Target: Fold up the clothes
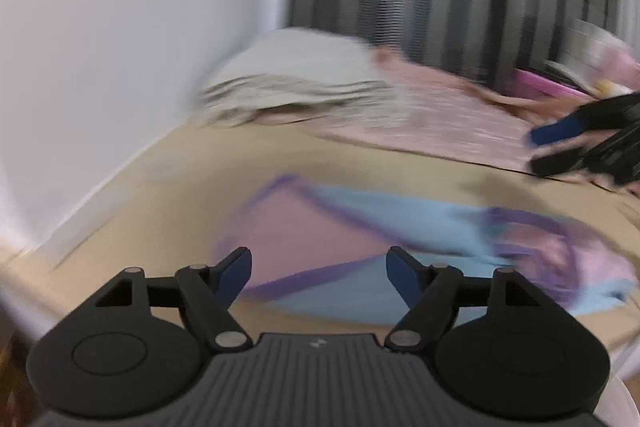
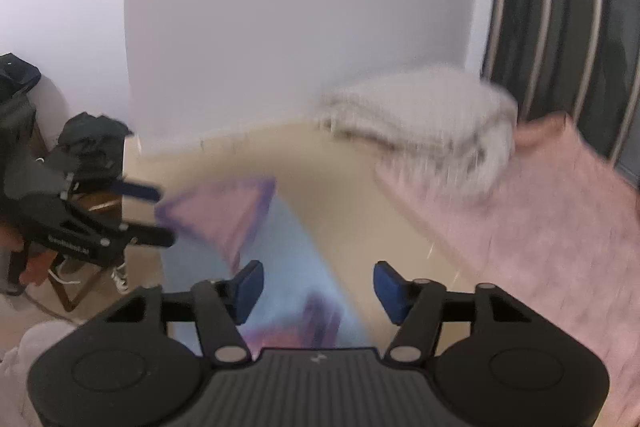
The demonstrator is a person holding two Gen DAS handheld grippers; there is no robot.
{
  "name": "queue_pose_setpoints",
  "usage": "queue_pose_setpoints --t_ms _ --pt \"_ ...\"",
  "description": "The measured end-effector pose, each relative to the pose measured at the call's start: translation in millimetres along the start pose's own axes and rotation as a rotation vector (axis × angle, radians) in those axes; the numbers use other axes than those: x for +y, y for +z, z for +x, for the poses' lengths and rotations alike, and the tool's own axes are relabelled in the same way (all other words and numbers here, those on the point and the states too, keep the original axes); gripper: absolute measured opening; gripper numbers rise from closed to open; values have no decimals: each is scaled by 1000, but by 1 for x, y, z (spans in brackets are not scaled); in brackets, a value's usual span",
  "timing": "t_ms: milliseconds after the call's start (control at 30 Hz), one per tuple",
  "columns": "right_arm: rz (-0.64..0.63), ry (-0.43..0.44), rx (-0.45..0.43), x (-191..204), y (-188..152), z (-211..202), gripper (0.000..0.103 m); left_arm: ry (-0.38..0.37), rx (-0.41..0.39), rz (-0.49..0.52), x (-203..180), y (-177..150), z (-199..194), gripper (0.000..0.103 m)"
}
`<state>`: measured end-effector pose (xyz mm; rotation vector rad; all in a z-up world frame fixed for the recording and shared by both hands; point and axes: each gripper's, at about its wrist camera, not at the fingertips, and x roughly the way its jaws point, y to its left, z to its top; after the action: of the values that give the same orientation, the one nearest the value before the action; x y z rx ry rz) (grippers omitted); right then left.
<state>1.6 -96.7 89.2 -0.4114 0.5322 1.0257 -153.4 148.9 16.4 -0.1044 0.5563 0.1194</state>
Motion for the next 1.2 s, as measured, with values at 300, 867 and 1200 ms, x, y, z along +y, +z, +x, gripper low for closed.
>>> queue_pose_setpoints --t_ms 300,867,1200 --pt "-151 178 183 15 84 142 59 174 2 94 -12 -15 17 72" --pt "49 104 99 -30 60 151 2 -81 11 -38 -7 38 52 4" --pt "351 -260 -79 -150 22 50 0 -249 42 133 -96 140 134 4"
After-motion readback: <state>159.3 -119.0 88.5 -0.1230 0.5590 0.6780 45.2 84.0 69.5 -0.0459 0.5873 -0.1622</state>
